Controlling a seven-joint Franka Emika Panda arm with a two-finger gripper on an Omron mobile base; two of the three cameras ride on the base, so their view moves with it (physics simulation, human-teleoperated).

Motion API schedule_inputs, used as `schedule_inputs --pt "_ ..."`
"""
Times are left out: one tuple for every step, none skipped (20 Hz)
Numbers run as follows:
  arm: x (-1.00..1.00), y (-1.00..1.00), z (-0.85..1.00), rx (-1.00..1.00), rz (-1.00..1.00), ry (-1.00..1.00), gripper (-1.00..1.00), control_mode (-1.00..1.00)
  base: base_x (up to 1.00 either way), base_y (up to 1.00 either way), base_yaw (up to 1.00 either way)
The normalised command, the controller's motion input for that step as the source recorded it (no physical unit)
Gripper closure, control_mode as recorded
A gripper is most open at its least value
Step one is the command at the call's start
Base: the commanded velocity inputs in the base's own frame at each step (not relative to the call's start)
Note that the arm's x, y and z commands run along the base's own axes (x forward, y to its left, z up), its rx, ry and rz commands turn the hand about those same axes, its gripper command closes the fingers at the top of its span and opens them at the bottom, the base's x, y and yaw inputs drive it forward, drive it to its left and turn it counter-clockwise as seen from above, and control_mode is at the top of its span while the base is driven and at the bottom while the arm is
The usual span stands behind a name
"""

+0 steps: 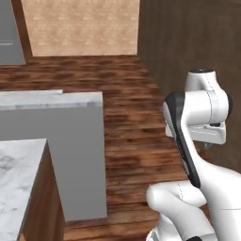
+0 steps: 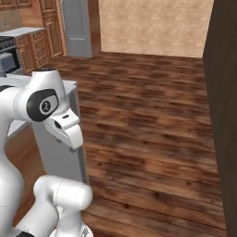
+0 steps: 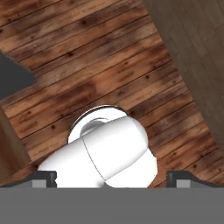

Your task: Move the hot dog bun to the plate on the dining table and place the condiment next to that plate. Then navigate to the fridge and take the sausage and place it on the plate as well.

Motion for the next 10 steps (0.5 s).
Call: schedule_inputs --pt "0.0 0.0 0.0 0.0 0.0 0.0 -1.0 1.0 1.0 -1.0 0.28" --pt "0.0 0.0 0.0 0.0 0.0 0.0 -1.0 1.0 1.0 -1.0 0.29" --pt "0.0 0.0 0.0 0.0 0.0 0.0 -1.0 1.0 1.0 -1.0 0.29" --pt "0.0 0.0 0.0 0.0 0.0 0.0 -1.0 1.0 1.0 -1.0 0.29" --pt "0.0 0.0 0.0 0.0 0.0 0.0 -1.0 1.0 1.0 -1.0 0.3" --pt "0.0 0.0 0.0 0.0 0.0 0.0 -1.0 1.0 1.0 -1.0 0.31" --pt "0.0 0.0 0.0 0.0 0.0 0.0 -1.0 1.0 1.0 -1.0 0.32" --pt "0.0 0.0 0.0 0.0 0.0 0.0 -1.0 1.0 1.0 -0.96 0.34" --pt "0.0 0.0 0.0 0.0 0.0 0.0 -1.0 1.0 1.0 -0.91 0.35" --pt "0.0 0.0 0.0 0.0 0.0 0.0 -1.0 1.0 1.0 -0.85 0.36"
